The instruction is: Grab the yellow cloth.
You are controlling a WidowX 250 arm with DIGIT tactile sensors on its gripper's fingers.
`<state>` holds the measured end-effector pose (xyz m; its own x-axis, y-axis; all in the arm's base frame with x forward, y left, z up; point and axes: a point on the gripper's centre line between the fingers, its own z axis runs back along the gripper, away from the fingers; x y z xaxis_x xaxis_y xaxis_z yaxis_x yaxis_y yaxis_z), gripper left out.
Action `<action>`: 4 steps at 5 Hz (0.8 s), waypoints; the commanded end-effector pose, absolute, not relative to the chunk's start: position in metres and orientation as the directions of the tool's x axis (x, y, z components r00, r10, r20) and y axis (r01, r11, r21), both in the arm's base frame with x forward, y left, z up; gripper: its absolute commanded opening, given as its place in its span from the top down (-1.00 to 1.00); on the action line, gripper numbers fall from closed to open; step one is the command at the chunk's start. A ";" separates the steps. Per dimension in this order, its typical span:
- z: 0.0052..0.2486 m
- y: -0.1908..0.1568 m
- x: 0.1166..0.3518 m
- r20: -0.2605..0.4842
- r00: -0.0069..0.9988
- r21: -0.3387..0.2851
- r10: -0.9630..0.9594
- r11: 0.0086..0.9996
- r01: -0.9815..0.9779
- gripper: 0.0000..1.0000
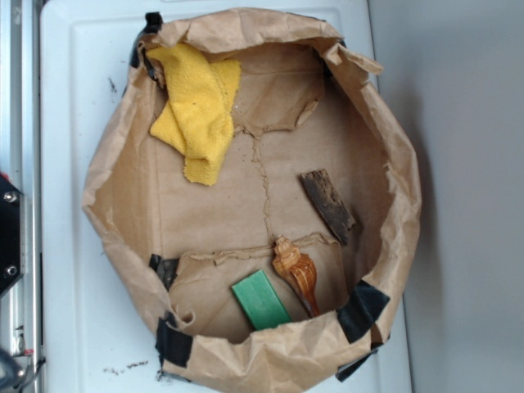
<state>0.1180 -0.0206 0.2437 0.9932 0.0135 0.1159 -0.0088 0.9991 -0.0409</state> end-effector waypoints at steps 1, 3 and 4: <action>0.244 -0.021 0.118 0.116 0.993 -0.041 0.014 0.999 -0.009 -1.00; 0.241 -0.009 0.167 0.138 0.977 -0.136 0.165 0.980 -0.147 -1.00; 0.228 0.003 0.174 0.105 0.993 -0.170 -0.060 0.982 0.078 -1.00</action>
